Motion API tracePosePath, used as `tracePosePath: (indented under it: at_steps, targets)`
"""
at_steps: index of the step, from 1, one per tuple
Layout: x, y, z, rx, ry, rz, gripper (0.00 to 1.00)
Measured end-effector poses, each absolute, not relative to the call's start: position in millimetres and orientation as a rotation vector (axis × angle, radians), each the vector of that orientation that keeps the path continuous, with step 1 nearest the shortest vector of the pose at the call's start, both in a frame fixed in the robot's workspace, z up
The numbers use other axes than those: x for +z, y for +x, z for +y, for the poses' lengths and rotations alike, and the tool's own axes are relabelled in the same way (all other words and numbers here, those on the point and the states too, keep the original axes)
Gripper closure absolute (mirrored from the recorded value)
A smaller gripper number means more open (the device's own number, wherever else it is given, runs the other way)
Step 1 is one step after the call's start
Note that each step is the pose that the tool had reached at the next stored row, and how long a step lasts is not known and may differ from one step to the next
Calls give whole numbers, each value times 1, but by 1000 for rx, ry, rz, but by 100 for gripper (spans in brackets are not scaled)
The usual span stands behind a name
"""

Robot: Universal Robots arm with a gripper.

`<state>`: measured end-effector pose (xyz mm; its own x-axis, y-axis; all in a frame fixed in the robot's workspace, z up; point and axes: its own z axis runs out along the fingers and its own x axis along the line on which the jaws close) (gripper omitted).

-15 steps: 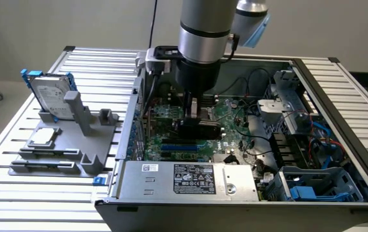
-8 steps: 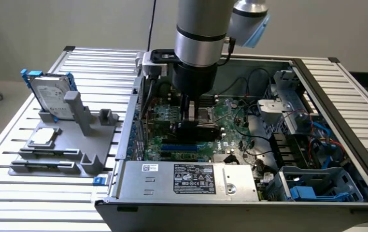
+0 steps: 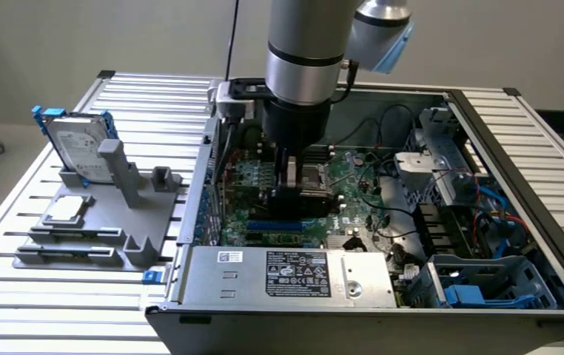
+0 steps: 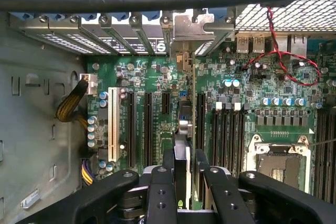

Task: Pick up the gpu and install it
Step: 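Insert the gpu into the slot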

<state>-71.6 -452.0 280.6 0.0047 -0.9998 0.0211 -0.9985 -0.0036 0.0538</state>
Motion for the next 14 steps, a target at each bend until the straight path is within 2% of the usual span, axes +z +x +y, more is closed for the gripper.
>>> tracePosePath:
  at_steps: [14]
  targets:
    - [273,-78,-452,-36,2188,-2180,73]
